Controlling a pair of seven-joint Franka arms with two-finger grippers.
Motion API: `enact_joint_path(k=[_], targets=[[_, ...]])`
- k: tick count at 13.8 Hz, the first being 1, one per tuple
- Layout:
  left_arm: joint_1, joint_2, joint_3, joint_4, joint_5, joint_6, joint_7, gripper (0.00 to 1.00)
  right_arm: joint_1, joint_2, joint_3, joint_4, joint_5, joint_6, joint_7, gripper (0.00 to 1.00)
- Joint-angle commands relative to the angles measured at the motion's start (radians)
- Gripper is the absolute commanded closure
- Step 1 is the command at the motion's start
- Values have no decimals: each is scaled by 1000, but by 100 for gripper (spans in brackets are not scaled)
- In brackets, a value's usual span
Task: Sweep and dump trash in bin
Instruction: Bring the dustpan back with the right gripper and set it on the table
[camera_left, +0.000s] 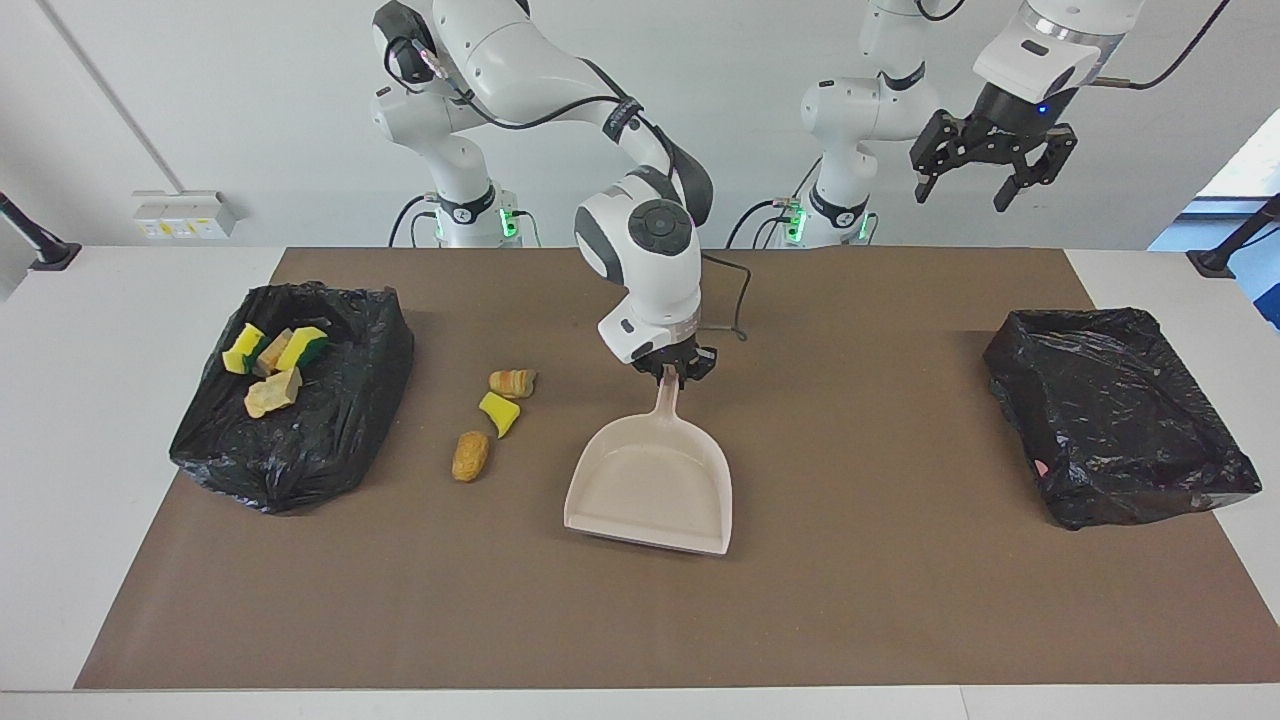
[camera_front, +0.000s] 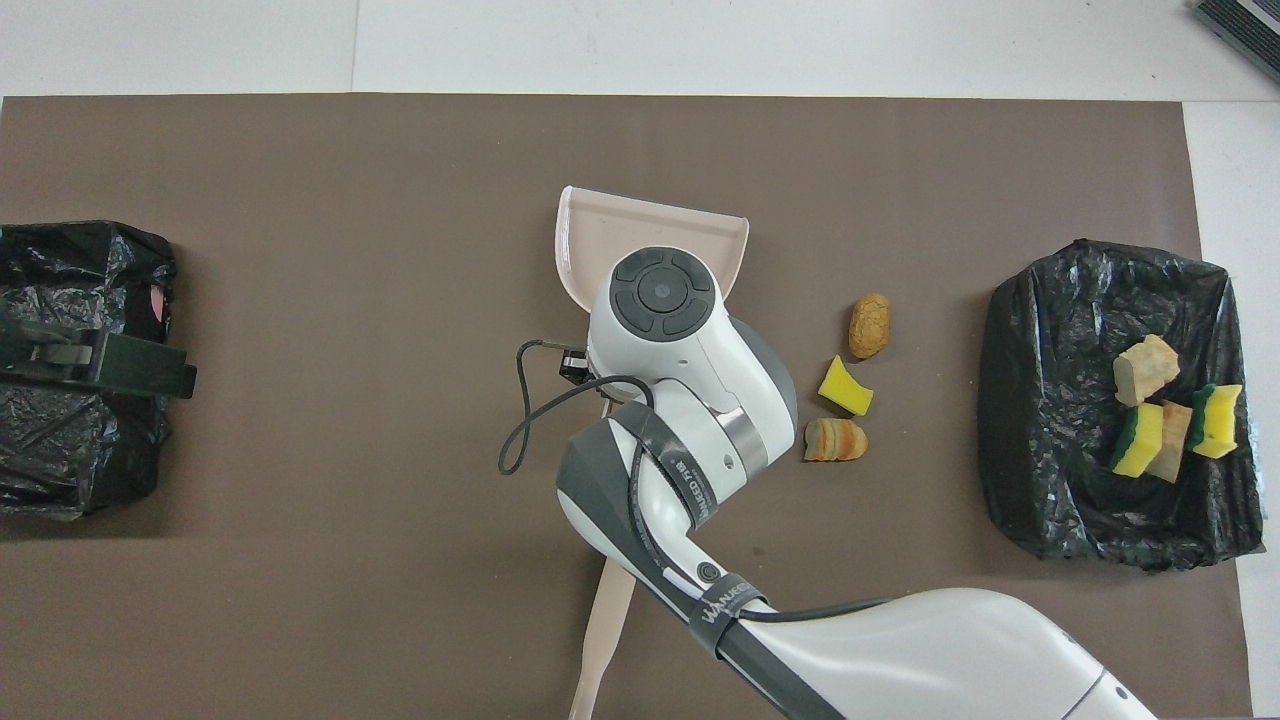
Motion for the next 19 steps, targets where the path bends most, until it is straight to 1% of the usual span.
enact_joint_path(k=[1, 3, 4, 5, 6, 7, 8, 9, 10, 11, 12, 13, 15, 16, 18, 19], targets=[[28, 48, -12, 82, 16, -55, 12, 0, 15, 39, -2, 25, 30, 20, -49, 100], [44, 50, -12, 84, 16, -55, 18, 0, 42, 60, -3, 14, 36, 49, -71, 91], [42, 45, -12, 83, 25, -52, 41, 0, 39, 60, -3, 20, 32, 28, -74, 70], [41, 44, -15, 83, 71, -54, 74, 0, 30, 51, -2, 22, 33, 6, -82, 6], [38, 34, -15, 80, 97, -60, 84, 0, 21, 25, 9, 25, 35, -41, -94, 0], [39, 30, -13, 76, 92, -49, 85, 0, 19, -22, 18, 25, 40, -95, -91, 0], [39, 30, -13, 75, 88, -48, 85, 0, 24, -70, 18, 11, 67, -123, -83, 0], [39, 30, -13, 75, 87, -45, 84, 0, 22, -131, 17, -13, 161, -169, -68, 0], [38, 30, -15, 75, 87, -45, 84, 0, 18, -191, 15, -44, 215, -216, -59, 0], [31, 22, -21, 75, 87, -48, 73, 0, 19, -264, 15, -95, 231, -271, -53, 0], [30, 2, -23, 57, 87, -58, 75, 0, 31, -335, 17, -156, 240, -298, -51, 0], [31, -10, -24, 34, 87, -58, 73, 0, 48, -395, 18, -229, 256, -298, -51, 0], [36, -19, -23, 24, 88, -64, 70, 0, 122, -502, 18, -383, 320, -264, -27, 0], [34, -19, -24, 23, 87, -48, 70, 0, 140, -548, 20, -447, 363, -238, 28, 0], [25, -18, -24, 18, 85, -14, 70, 0, 188, -636, 18, -581, 452, -183, 97, 0], [24, -19, -29, 7, 84, 4, 71, 0, 206, -656, 18, -639, 487, -131, 123, 0]])
